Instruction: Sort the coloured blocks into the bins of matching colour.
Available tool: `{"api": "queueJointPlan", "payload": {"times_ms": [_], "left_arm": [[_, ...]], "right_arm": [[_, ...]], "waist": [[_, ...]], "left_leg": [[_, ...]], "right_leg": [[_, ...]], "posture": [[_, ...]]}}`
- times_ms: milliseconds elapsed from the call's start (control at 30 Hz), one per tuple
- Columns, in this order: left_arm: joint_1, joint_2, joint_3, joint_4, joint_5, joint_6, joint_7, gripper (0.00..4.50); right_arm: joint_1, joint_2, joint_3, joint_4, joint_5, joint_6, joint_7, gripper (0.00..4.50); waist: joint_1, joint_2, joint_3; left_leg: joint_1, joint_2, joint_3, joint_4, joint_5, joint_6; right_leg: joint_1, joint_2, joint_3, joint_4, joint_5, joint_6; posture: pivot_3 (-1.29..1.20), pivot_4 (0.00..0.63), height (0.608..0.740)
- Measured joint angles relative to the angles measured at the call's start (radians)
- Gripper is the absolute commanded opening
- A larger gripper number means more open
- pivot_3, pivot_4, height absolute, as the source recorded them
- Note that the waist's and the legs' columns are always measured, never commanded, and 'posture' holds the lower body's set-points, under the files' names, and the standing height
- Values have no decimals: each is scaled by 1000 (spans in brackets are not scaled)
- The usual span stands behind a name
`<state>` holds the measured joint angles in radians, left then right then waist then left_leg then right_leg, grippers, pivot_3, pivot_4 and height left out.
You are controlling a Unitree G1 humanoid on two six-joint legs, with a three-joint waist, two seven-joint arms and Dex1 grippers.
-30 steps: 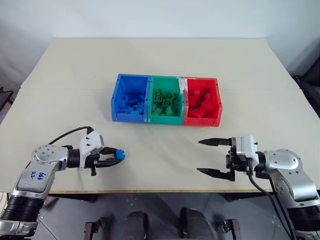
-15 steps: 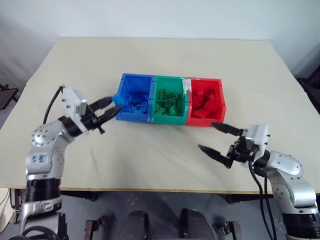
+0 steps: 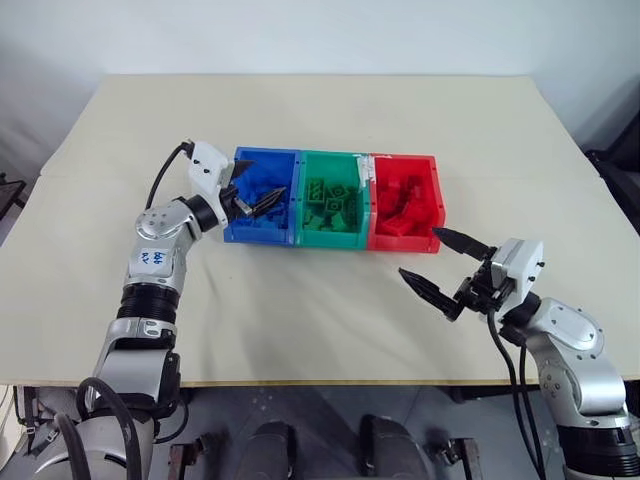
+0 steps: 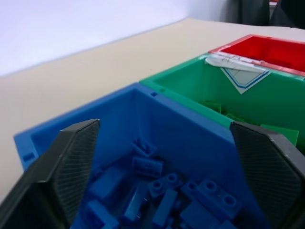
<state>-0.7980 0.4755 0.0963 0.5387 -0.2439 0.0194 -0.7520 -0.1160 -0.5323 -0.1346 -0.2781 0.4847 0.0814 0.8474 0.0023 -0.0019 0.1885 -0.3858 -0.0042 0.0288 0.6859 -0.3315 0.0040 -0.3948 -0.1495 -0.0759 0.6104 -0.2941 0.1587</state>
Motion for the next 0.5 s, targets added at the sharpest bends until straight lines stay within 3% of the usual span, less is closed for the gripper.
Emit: {"api": "queueJointPlan", "payload": {"times_ms": [133,300,500], "left_arm": [[184,94,63,-212,-76,35,-89,4476],[583,277,248,-506,-187,190,-162,4476],[848,330,396,-652,-204,258,-151,4476]], "right_arm": [[-7,-7,22,15,0,-1,50,4500],[-39,-67,40,144,-13,-45,186,4500],[-75,-79,45,241,-24,-103,268,4500]], "waist": [[-11,0,0],[-24,0,0],[7,0,0]], "left_leg": [[1,1,1,-1,0,0],[1,2,0,-1,0,0],[2,3,-1,-1,0,0]], "right_leg": [[0,0,0,0,0,0],[0,0,0,-1,0,0],[2,-2,0,-1,0,-1]], "posture": [[0,150,740],[0,150,740],[0,150,740]]}}
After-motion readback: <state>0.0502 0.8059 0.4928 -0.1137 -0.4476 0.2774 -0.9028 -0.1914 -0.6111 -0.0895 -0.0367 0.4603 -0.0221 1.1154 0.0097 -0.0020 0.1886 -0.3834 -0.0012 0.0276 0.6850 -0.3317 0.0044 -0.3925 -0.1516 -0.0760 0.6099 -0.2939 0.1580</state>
